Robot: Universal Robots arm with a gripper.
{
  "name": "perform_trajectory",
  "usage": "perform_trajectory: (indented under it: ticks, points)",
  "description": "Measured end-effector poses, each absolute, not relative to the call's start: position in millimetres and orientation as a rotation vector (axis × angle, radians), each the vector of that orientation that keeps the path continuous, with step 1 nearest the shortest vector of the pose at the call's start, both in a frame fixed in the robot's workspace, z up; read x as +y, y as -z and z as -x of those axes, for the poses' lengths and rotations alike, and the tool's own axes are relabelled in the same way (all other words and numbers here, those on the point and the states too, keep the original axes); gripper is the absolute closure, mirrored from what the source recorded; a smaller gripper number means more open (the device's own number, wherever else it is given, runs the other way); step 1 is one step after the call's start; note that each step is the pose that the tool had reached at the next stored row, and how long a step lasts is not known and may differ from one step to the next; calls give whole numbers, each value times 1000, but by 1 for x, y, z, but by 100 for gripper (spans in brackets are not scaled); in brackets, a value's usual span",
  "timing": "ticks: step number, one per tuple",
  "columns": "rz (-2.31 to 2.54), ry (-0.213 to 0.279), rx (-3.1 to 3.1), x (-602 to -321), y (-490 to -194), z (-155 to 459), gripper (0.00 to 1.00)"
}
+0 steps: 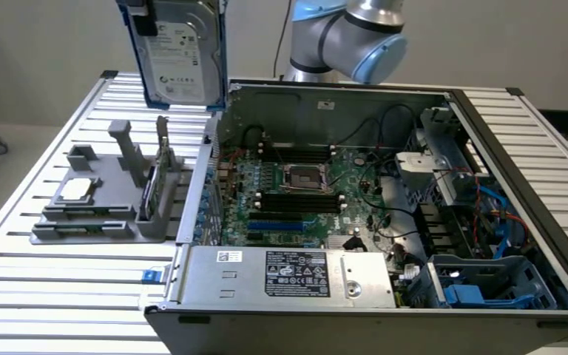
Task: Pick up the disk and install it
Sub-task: 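Pick up the disk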
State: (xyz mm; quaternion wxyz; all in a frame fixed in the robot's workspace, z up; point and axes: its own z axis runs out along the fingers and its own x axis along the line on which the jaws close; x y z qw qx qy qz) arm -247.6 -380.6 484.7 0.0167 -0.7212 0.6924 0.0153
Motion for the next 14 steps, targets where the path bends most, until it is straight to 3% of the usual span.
perform_trajectory:
  ticks: [14]
  points:
    - [2240,-51,2151,-416,-485,203,67]
